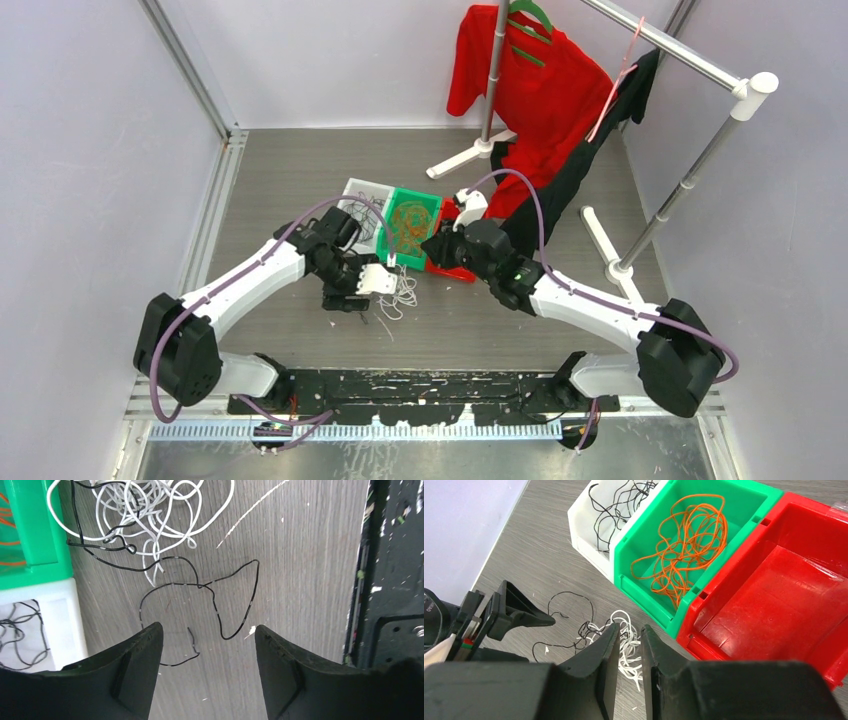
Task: Untangle the cables
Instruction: Untie the cable.
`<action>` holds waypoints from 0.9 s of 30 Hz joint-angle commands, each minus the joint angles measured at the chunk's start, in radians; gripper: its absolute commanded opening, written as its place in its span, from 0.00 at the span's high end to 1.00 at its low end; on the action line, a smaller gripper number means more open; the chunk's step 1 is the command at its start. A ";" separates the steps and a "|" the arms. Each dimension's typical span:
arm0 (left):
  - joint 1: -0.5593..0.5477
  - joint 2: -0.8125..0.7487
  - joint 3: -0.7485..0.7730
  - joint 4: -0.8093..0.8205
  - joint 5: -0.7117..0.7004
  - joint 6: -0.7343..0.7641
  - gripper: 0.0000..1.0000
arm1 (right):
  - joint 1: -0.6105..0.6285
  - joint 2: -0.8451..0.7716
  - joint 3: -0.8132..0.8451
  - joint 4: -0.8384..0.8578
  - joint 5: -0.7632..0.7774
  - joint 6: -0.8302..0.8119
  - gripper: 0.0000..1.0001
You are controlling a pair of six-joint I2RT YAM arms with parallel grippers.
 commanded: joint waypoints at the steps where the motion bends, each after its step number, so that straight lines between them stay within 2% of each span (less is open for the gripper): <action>1: -0.029 0.009 0.018 -0.017 -0.037 0.170 0.32 | 0.006 -0.042 0.020 -0.006 0.023 0.012 0.73; 5: -0.061 0.040 0.014 -0.047 -0.046 0.197 0.37 | 0.006 -0.026 0.051 -0.017 0.041 0.012 0.76; 8: -0.082 0.055 -0.003 -0.038 -0.048 0.181 0.47 | 0.006 -0.014 0.078 -0.025 0.043 0.013 0.78; 10: -0.087 0.054 -0.015 -0.018 -0.057 0.167 0.61 | 0.006 -0.009 0.095 -0.036 0.047 0.013 0.79; 13: -0.087 0.031 0.004 -0.031 -0.075 0.124 0.92 | 0.006 -0.006 0.109 -0.043 0.041 0.008 0.80; 14: -0.088 0.020 0.024 -0.057 -0.078 0.103 0.98 | 0.006 -0.005 0.114 -0.042 0.032 -0.001 0.80; 17: -0.087 -0.051 0.112 -0.185 -0.055 0.050 1.00 | 0.009 0.011 0.143 -0.046 0.012 -0.021 0.78; 20: -0.088 -0.147 0.229 -0.356 -0.015 0.034 1.00 | 0.023 0.036 0.173 -0.027 -0.011 -0.035 0.72; 27: -0.087 -0.239 0.502 -0.505 -0.014 -0.066 1.00 | 0.108 0.064 0.184 0.102 -0.087 -0.147 0.52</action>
